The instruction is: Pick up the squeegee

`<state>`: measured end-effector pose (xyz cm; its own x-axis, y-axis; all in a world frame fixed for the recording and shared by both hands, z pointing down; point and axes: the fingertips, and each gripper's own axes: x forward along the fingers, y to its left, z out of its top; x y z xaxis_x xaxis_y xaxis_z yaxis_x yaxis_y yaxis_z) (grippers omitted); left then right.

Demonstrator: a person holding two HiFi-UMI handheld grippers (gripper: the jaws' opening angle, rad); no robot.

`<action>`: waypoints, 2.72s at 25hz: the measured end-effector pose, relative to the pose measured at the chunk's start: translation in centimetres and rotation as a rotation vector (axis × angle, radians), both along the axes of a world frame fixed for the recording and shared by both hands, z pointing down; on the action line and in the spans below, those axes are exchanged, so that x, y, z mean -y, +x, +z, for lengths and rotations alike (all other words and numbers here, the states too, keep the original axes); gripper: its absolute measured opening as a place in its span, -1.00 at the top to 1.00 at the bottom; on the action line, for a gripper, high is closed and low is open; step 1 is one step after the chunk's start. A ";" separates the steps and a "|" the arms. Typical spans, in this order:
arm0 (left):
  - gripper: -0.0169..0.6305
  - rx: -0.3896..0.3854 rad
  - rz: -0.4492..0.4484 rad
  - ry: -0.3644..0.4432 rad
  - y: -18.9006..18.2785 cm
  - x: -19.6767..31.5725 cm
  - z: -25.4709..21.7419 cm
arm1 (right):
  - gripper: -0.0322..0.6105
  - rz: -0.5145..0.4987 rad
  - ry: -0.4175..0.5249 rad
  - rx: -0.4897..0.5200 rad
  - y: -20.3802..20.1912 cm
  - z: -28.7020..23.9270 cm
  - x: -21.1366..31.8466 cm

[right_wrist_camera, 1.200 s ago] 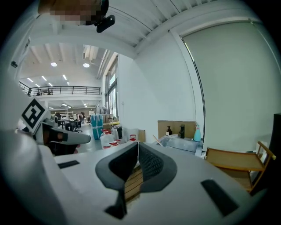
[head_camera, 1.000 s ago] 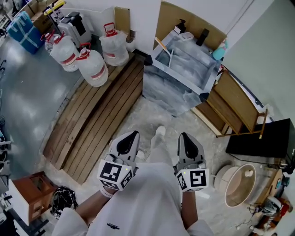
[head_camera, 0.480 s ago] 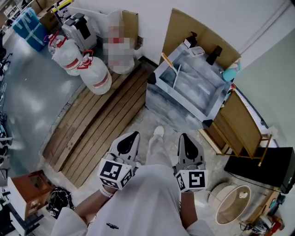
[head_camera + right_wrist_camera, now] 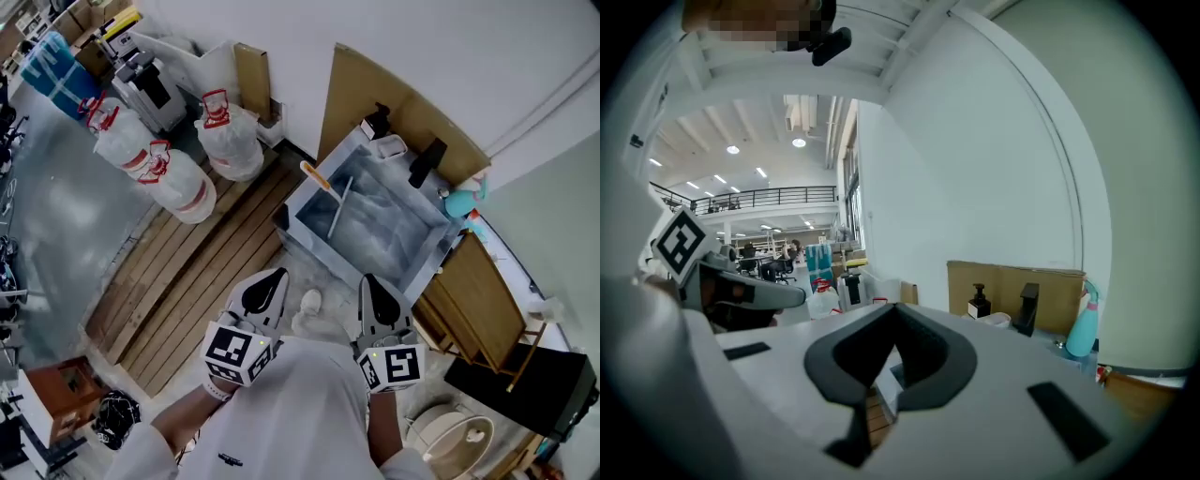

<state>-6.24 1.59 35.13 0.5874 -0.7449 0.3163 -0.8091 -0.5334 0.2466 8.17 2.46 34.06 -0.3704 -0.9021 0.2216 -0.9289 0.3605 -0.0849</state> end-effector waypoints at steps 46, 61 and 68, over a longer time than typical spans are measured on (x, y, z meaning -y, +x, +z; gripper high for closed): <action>0.93 0.038 -0.044 -0.160 2.4 16.6 8.6 | 0.47 -0.337 -0.148 -0.091 -1.9 10.9 21.1; 0.93 0.022 -0.002 -0.278 2.4 20.6 14.9 | 0.36 -0.549 -0.231 -0.197 -5.7 18.9 27.1; 0.93 0.036 0.010 -0.308 2.0 22.4 17.3 | 0.36 -0.645 -0.286 -0.249 -6.5 23.6 28.9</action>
<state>-4.28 -20.83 52.44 0.5786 -0.6050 0.5470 -0.8153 -0.4457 0.3696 1.70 -26.44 57.63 -0.7145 -0.4177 0.5613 -0.5445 0.8357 -0.0713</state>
